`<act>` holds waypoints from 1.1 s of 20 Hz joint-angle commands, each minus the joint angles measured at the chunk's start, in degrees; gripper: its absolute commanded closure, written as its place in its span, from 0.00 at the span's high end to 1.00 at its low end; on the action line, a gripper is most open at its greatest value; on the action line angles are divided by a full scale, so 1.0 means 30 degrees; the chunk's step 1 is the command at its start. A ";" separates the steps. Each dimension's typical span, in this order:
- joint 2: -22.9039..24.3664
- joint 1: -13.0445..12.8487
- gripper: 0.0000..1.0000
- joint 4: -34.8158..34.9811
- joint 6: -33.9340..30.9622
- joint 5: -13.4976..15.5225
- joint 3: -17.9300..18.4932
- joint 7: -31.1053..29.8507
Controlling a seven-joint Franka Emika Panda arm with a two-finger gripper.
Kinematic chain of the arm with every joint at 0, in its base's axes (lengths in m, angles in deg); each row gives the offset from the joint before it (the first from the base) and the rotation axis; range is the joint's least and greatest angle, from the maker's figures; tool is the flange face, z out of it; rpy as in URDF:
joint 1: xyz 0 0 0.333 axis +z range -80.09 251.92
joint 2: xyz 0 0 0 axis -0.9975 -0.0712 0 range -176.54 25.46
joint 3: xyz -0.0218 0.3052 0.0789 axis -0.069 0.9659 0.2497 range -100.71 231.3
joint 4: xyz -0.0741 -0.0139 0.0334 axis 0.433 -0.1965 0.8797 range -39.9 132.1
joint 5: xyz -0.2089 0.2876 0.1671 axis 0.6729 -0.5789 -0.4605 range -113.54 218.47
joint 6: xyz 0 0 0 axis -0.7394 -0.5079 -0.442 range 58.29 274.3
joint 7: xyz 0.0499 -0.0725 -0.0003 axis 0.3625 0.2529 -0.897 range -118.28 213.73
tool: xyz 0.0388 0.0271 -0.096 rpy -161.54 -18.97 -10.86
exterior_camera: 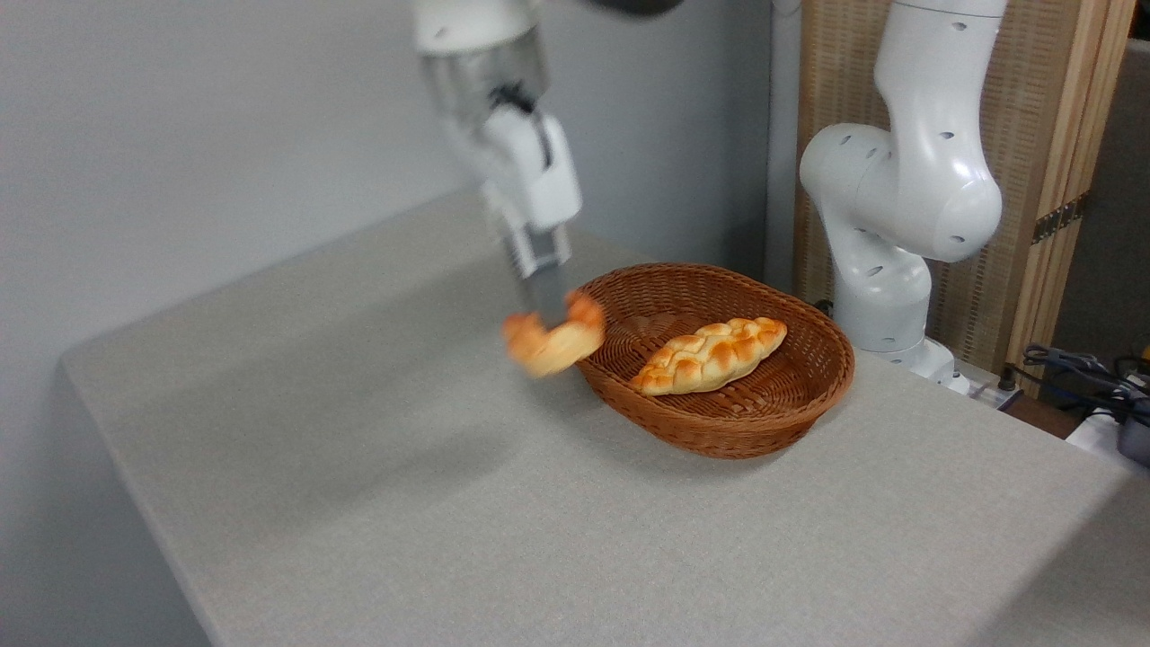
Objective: Put bread into the basket
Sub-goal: 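Lift the roll and carry it over the wicker basket, then lower the roll beside the braided loaf and open the gripper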
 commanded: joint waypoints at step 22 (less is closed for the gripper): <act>0.2231 -0.1929 0.89 0.5845 -0.0820 -0.0242 0.0137 0.2212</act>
